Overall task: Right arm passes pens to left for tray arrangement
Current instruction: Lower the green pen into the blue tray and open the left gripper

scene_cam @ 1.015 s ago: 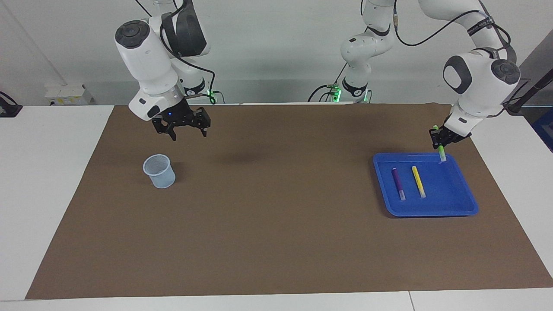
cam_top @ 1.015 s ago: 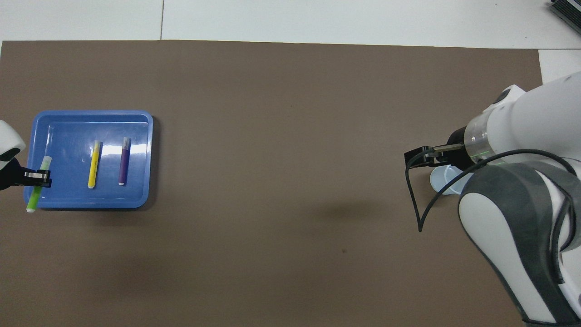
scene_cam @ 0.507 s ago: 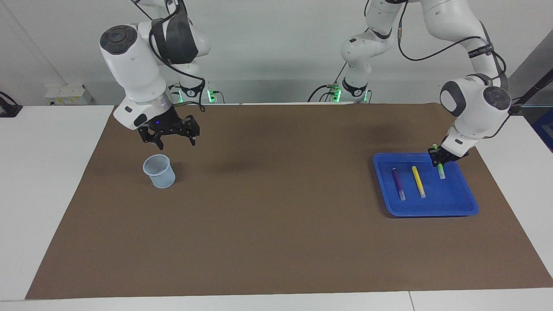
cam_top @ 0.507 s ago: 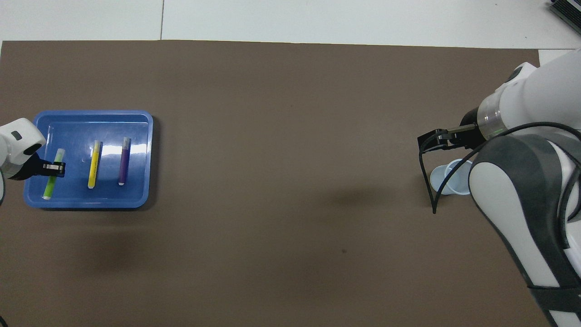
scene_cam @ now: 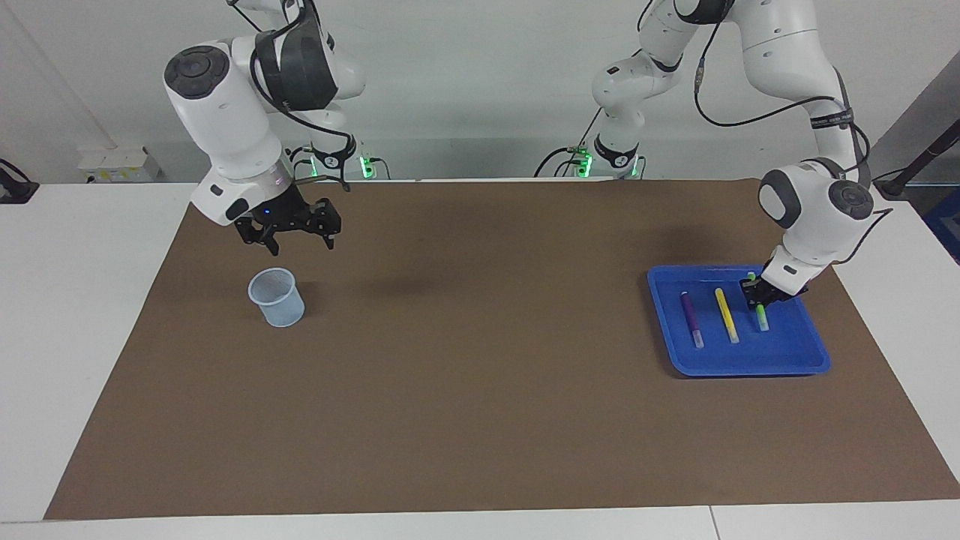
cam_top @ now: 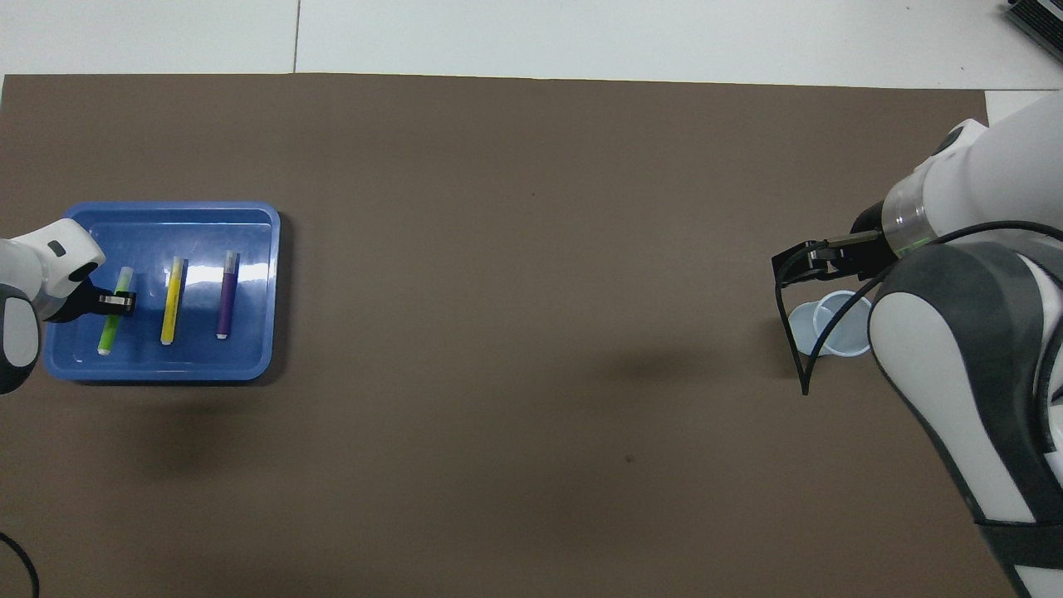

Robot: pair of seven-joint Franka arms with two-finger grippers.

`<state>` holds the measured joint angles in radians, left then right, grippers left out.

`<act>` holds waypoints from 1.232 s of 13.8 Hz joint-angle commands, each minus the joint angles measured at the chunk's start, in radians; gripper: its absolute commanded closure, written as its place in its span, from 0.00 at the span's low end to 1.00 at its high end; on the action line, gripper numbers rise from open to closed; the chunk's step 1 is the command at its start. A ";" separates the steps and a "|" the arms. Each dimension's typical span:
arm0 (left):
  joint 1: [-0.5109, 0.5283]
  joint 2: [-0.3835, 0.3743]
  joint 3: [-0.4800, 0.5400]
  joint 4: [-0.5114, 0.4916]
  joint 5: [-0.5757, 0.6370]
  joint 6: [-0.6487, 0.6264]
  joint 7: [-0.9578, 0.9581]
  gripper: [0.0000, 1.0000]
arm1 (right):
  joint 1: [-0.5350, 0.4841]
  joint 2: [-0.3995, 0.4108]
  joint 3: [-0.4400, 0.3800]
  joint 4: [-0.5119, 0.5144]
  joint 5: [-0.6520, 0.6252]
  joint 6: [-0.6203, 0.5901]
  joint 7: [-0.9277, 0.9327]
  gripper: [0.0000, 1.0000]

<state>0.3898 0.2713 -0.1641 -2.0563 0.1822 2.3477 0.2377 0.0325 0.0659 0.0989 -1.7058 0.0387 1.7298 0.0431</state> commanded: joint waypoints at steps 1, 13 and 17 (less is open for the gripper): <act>0.029 0.029 -0.011 -0.008 0.087 0.077 0.008 1.00 | -0.023 -0.009 0.025 -0.001 -0.016 -0.015 -0.009 0.00; 0.023 0.040 -0.014 -0.034 0.086 0.163 -0.009 0.00 | -0.017 -0.008 0.008 0.012 -0.016 -0.007 -0.011 0.00; 0.017 0.042 -0.014 0.010 0.083 0.108 -0.009 0.00 | -0.008 -0.038 0.005 0.011 -0.025 -0.062 -0.009 0.00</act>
<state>0.4048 0.3010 -0.1717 -2.0811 0.2550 2.4840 0.2367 0.0311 0.0558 0.0968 -1.6987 0.0377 1.7125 0.0431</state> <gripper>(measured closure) 0.000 0.000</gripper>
